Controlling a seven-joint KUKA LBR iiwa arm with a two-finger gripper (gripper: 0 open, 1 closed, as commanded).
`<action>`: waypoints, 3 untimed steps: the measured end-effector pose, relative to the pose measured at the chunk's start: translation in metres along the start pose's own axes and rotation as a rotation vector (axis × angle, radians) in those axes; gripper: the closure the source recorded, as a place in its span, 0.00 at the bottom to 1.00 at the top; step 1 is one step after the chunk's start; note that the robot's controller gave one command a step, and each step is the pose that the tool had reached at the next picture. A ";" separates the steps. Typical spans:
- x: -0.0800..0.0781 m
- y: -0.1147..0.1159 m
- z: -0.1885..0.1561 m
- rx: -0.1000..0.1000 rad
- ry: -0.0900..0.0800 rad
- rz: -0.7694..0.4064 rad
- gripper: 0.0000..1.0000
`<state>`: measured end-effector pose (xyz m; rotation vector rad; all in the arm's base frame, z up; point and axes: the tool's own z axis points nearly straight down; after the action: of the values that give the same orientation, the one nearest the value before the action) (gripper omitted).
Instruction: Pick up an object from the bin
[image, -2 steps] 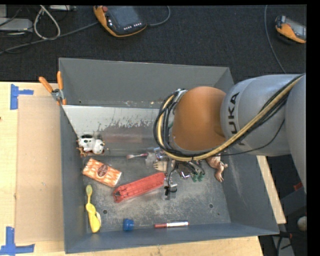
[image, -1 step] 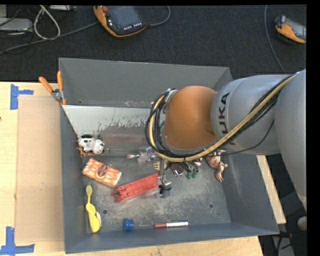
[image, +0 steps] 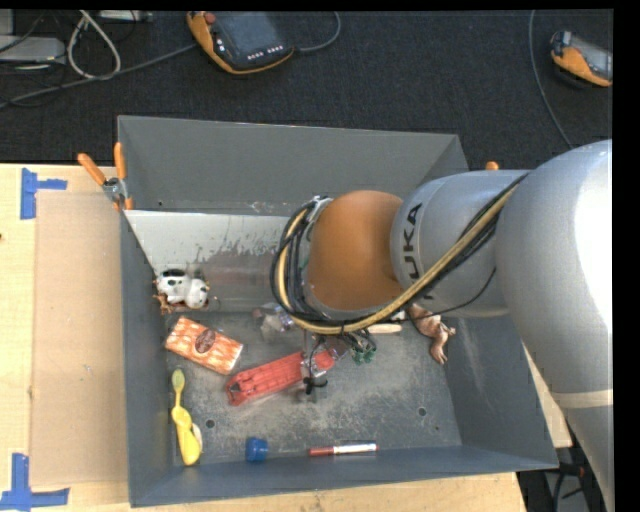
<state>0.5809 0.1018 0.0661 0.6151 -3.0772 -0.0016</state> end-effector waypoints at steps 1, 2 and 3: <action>0.011 0.008 -0.003 0.001 -0.008 0.063 1.00; 0.011 0.008 -0.003 0.001 -0.008 0.063 1.00; 0.014 0.010 -0.033 -0.001 0.000 0.063 1.00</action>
Offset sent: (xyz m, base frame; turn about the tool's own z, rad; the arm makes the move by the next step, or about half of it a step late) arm 0.0000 0.0000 0.0000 0.0000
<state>0.5649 0.1054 0.0996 0.5181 -3.0952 -0.0024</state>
